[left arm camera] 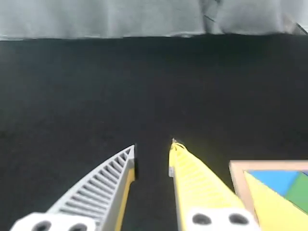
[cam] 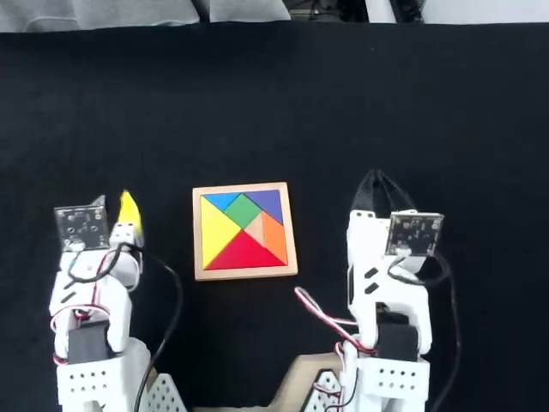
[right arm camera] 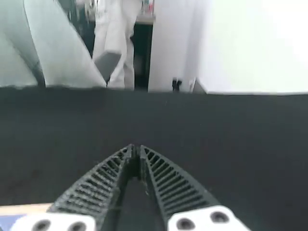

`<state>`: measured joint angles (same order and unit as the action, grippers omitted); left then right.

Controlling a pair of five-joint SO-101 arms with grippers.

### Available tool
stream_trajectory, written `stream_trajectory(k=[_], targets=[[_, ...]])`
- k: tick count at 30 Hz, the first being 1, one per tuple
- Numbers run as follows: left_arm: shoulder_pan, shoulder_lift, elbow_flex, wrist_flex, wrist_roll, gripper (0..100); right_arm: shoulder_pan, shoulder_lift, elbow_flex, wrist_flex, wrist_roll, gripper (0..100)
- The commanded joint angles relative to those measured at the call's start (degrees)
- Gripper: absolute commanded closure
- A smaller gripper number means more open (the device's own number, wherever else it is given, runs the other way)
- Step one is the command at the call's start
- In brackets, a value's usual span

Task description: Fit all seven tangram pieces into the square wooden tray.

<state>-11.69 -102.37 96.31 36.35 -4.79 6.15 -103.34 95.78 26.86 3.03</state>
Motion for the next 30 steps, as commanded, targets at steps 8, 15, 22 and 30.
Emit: stream_trajectory(k=[8,15,22,30], targets=[[3.56,-0.44,-1.71,10.29,0.44,88,-4.66,-5.05,-3.82,8.00,0.09,98.6],[3.56,-0.44,-8.57,17.58,0.35,88,-6.59,-5.05,-8.48,14.59,-0.18,98.6],[-1.89,-2.81,-9.36,17.32,0.35,88,-6.24,-5.05,-9.54,15.56,-0.09,98.7],[-2.77,-2.02,1.10,4.92,0.26,91,-6.24,-5.05,-4.00,10.37,0.09,98.7]])
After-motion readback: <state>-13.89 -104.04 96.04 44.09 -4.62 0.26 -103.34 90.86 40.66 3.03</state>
